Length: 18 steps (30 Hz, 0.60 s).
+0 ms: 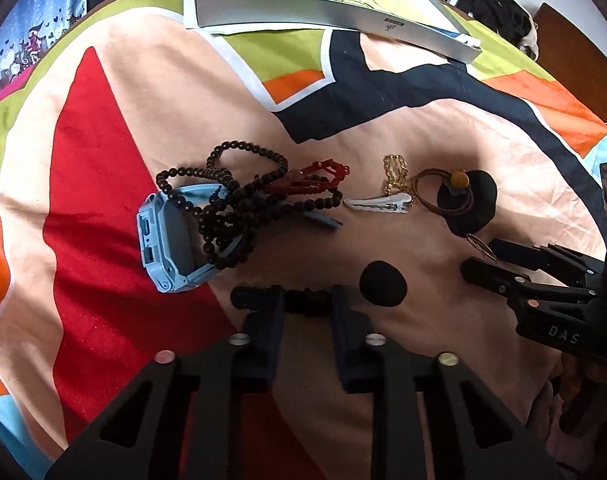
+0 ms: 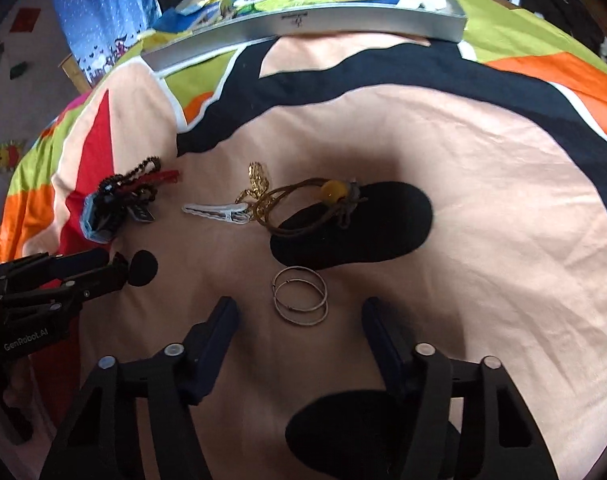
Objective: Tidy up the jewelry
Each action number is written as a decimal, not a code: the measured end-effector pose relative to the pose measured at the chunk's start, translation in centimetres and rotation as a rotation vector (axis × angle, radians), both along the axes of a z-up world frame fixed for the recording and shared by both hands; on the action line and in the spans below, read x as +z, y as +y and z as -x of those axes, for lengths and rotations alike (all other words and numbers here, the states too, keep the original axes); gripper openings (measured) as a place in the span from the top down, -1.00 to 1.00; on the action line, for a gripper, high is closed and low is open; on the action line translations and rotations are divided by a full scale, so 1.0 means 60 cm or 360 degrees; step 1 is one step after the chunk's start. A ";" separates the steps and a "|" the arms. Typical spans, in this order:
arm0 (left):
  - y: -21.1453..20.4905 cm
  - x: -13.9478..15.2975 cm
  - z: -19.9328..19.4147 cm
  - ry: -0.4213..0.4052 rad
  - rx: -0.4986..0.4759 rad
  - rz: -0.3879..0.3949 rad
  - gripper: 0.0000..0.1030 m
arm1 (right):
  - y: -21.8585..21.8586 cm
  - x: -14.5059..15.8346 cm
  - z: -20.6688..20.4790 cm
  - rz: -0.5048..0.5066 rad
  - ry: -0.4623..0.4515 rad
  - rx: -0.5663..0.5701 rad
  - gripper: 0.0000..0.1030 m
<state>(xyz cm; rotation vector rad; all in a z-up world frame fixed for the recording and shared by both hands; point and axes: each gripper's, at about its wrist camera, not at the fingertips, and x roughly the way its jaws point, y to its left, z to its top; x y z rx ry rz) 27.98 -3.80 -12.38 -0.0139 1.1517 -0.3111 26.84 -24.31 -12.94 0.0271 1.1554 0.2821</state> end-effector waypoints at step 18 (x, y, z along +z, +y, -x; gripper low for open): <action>0.021 0.032 0.029 -0.0088 0.0123 0.0086 0.96 | -0.004 0.009 0.010 -0.0086 -0.0042 -0.0017 0.81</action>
